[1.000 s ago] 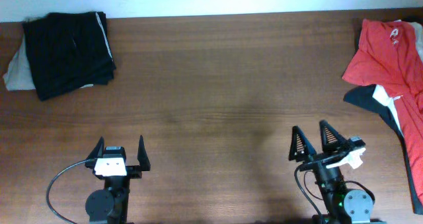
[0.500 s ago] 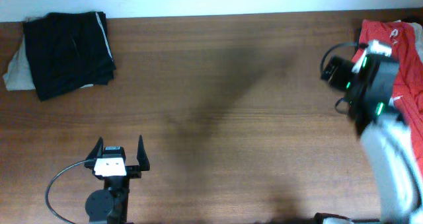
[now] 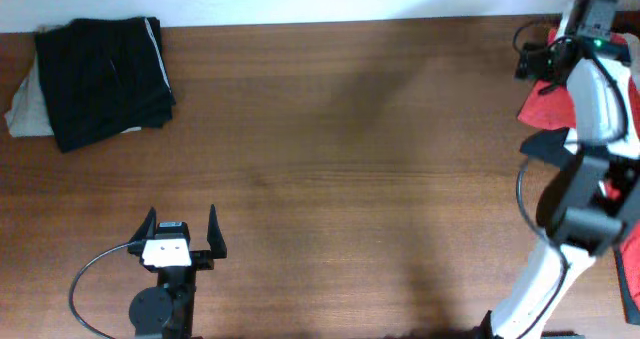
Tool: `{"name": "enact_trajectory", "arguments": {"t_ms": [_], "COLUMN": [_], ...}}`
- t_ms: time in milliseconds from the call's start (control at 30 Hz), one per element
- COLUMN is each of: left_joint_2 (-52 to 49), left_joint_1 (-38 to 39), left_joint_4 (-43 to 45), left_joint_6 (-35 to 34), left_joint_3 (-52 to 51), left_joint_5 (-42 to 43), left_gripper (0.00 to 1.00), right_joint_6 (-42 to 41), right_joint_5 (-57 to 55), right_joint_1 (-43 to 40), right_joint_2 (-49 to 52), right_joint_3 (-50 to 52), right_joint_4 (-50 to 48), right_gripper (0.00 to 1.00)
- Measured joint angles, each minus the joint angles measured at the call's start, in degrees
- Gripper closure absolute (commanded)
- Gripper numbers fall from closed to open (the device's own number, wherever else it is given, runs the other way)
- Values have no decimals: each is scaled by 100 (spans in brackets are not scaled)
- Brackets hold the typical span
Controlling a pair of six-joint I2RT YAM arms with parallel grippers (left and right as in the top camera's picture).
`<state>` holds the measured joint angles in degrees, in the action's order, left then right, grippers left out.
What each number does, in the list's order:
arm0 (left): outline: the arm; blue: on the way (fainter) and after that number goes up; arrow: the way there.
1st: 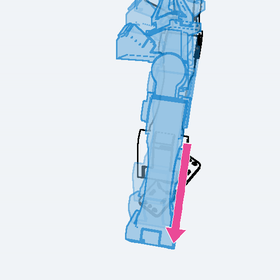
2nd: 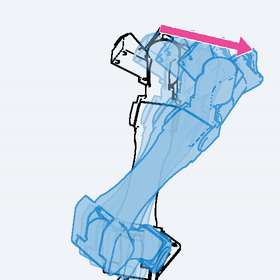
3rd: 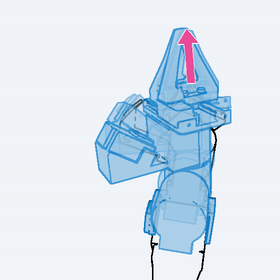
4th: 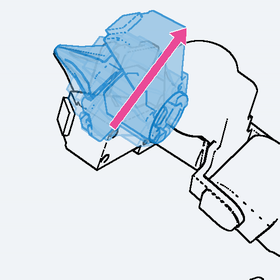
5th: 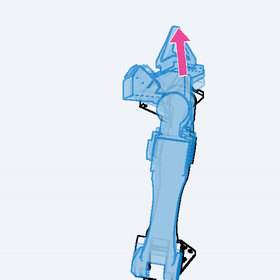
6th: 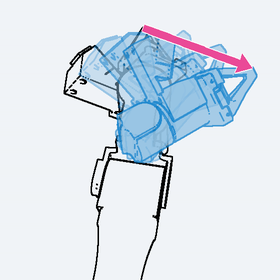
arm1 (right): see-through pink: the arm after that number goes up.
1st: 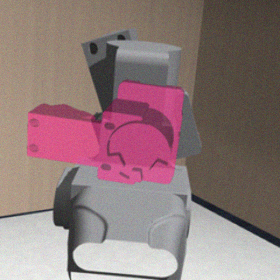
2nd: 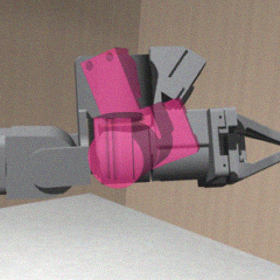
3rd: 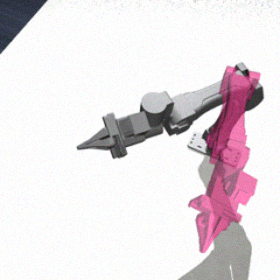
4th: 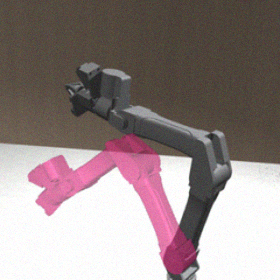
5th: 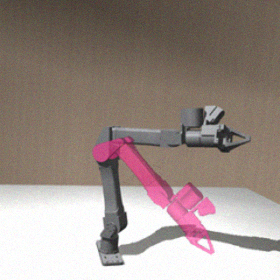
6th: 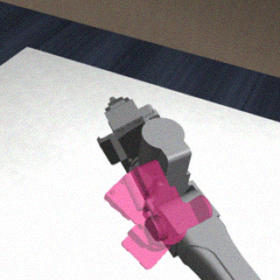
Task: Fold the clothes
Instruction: 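Reach the right gripper to the red T-shirt pile and grasp it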
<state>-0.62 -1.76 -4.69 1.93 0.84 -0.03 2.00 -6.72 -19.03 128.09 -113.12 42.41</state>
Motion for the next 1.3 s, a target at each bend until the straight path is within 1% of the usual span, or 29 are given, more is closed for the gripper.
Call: {"name": "enact_trajectory", "arguments": {"t_ms": [67,133,167,267,300,333,400,533,567,600,767,833,933,1067,1100,1133,1200,1300], "left_joint_2": [-2,0,0,-2,0,0,0,0,0,0,0,0,0,0,0,0,0,0], "left_joint_1": [0,0,0,0,0,0,0,0,0,0,0,0,0,0,0,0,0,0], "left_joint_4": [-2,0,0,-2,-2,-2,-2,-2,-2,0,0,0,0,0,-2,-2,-2,0], "left_joint_6": [0,0,0,0,0,0,0,0,0,2,0,0,0,0,0,0,0,0], "left_joint_3": [0,0,0,0,0,0,0,0,0,0,0,0,0,0,0,0,0,0], "left_joint_5": [0,0,0,0,0,0,0,0,0,0,0,0,0,0,-2,0,0,0], "left_gripper": [1,1,1,1,1,1,1,1,1,1,1,1,1,1,1,1,1,1], "right_joint_6": [-7,-46,-83,-186,-203,-203,-219,-225,-221,-229,-509,-588,-638,-651,-649,-649,-638,-664], "right_joint_5": [-15,-28,-44,-85,-98,-101,-188,-588,-640,-682,-868,-927,-1036,-1178,-1196,-1200,-1215,-1233], "right_joint_1": [-33,-28,-28,-33,-35,-35,-35,-35,-37,-39,-39,-39,-39,-39,-39,-39,-39,-39], "right_joint_2": [730,1106,1152,1307,1390,1451,1624,1932,1980,2015,2050,2050,2050,2050,2050,2050,2061,2212], "right_joint_3": [-708,-1154,-1178,-1257,-1268,-1268,-1270,-1270,-1270,-1270,-1270,-1270,-1270,-1270,-1270,-1270,-1270,-1272], "right_joint_4": [212,55,-83,-570,-756,-815,-1143,-1296,-1316,-1390,-1421,-1427,-1429,-1436,-1436,-1436,-1445,-1497], "right_gripper": [4,5,7,9,12,14,14,15,21,23,33,35,47,48,47,43,42,45]}}
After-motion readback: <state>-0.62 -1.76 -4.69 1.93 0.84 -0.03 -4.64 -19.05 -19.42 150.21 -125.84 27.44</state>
